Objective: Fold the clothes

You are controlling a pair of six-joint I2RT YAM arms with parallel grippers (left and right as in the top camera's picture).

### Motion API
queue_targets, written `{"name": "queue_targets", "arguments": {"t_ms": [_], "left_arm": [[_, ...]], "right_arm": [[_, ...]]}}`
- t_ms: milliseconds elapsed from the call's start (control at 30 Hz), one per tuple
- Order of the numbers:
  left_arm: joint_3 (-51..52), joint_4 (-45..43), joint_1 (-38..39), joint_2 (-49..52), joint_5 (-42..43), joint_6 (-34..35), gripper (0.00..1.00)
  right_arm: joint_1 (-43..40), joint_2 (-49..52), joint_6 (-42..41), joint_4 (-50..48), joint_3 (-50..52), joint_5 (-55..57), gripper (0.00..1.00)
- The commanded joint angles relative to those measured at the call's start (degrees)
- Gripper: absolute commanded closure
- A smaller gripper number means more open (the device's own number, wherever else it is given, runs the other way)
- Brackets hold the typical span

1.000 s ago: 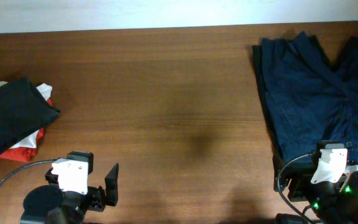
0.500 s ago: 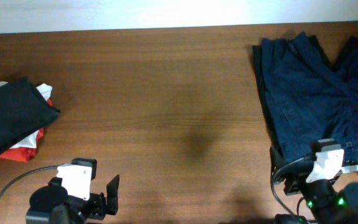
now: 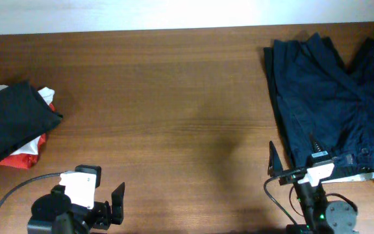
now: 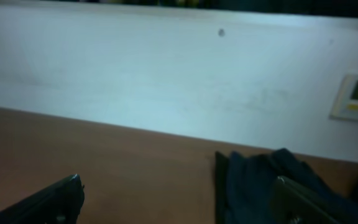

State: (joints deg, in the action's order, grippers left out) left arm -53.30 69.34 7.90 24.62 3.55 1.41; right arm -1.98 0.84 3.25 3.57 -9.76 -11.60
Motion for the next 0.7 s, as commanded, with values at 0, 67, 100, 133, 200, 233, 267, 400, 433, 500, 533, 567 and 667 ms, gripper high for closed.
{"name": "queue_targets", "arguments": {"t_ms": [0, 67, 100, 133, 200, 233, 267, 400, 433, 500, 533, 567, 667], "left_arm": [[0.1, -0.1, -0.1, -0.2, -0.6, 0.5, 0.01], [0.1, -0.1, -0.1, -0.2, -0.6, 0.5, 0.01], [0.1, -0.1, -0.1, -0.2, -0.6, 0.5, 0.01], [0.1, -0.1, -0.1, -0.2, -0.6, 0.5, 0.01], [0.1, -0.1, -0.1, -0.2, -0.6, 0.5, 0.01], [0.1, -0.1, -0.1, -0.2, -0.6, 0.5, 0.01], [0.1, -0.1, -0.1, -0.2, -0.6, 0.5, 0.01], [0.1, -0.1, -0.1, -0.2, -0.6, 0.5, 0.01], [0.1, -0.1, -0.1, -0.2, -0.6, 0.5, 0.01], [0.1, -0.1, -0.1, -0.2, -0.6, 0.5, 0.01], [0.1, -0.1, -0.1, -0.2, -0.6, 0.5, 0.01], [0.1, -0.1, -0.1, -0.2, -0.6, 0.5, 0.01], [0.1, -0.1, -0.1, -0.2, -0.6, 0.5, 0.01]], "right_arm": [[0.5, -0.6, 0.0, -6.6, 6.0, 5.6, 0.01], [0.5, -0.6, 0.0, -9.0, 8.6, 6.3, 0.01], [0.5, -0.6, 0.0, -8.3, 9.5, 6.3, 0.01], [0.5, -0.6, 0.0, -5.8, 9.4, 6.3, 0.01], [0.5, -0.6, 0.0, -0.3, 9.4, 6.3, 0.01], [0.5, -0.6, -0.3, 0.6, 9.4, 6.3, 0.01], [0.5, -0.6, -0.3, 0.4, 9.4, 6.0, 0.01], [0.5, -0.6, -0.3, 0.4, 9.4, 6.1, 0.01], [0.5, -0.6, -0.3, 0.4, 9.4, 6.1, 0.01], [0.5, -0.6, -0.3, 0.4, 9.4, 6.1, 0.01], [0.5, -0.6, -0.3, 0.5, 9.4, 6.1, 0.01], [0.5, -0.6, -0.3, 0.5, 9.4, 6.1, 0.01], [0.5, -0.6, -0.3, 0.5, 9.4, 6.1, 0.01]]}}
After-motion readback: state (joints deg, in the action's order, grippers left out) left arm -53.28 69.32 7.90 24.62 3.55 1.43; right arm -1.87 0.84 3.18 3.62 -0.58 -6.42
